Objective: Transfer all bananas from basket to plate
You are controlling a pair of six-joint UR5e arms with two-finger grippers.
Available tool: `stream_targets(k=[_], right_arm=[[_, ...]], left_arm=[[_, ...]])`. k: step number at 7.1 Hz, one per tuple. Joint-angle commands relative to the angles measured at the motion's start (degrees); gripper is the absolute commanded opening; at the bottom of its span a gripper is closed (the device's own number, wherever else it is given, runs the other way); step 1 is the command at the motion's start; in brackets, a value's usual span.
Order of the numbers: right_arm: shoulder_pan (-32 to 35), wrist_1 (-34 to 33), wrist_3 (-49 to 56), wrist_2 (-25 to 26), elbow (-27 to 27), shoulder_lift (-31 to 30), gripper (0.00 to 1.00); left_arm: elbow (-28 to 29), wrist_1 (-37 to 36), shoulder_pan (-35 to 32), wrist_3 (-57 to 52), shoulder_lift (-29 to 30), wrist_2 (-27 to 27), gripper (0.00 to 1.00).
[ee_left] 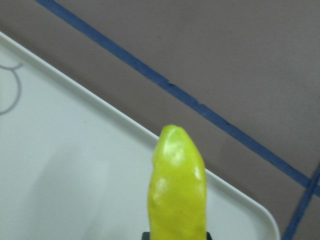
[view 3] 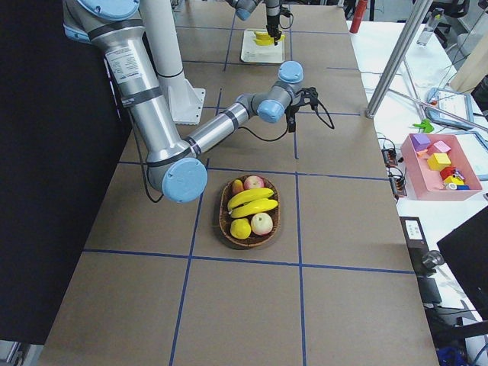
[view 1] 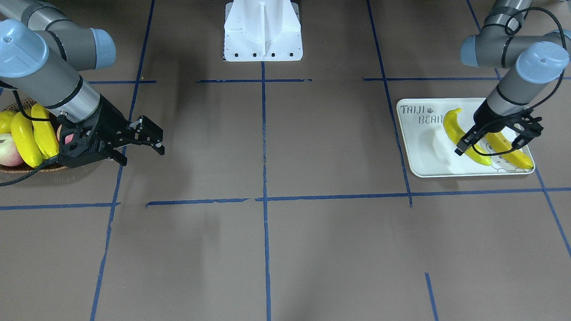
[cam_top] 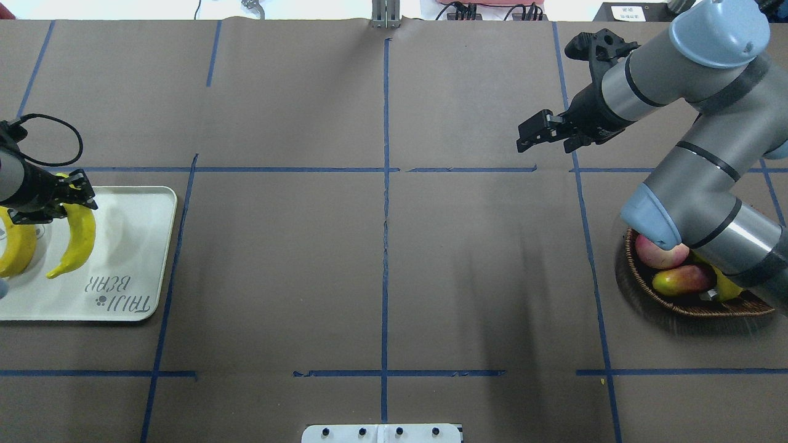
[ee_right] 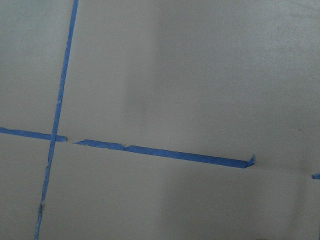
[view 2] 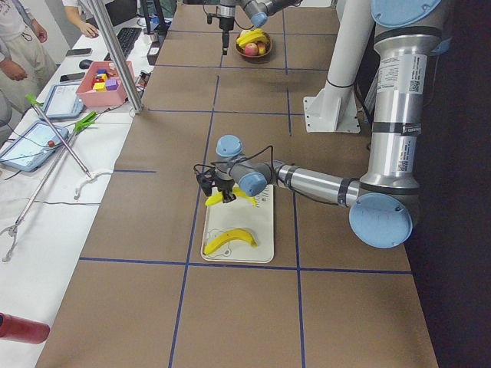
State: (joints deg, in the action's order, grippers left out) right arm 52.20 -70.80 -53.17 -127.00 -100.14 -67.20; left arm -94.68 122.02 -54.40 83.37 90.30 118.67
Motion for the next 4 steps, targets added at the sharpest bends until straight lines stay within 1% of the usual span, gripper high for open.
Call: stream_targets(k=[1,2,3,4], right_arm=[[0.1,-0.1,0.1,0.1,-0.3,0.0,1.00],[0.1,-0.2,0.2,0.1,-0.2,0.0,1.00],[0.1,-0.1,0.2,0.1,-0.2,-0.1,1.00],[0.4,0.0,0.2,0.0,-0.5,-1.2,1.00]], left_arm=[[2.6,0.2,-1.2,-1.6,-1.1,-0.6,0.10],[3.4,0.5,-1.8,-4.9,-2.4,-0.5,0.19],[3.9,0.6,-2.6,-8.7,-2.9,-0.6,0.99],[3.5,0.6,-4.7,-9.4,-2.9,-0.6,1.00]])
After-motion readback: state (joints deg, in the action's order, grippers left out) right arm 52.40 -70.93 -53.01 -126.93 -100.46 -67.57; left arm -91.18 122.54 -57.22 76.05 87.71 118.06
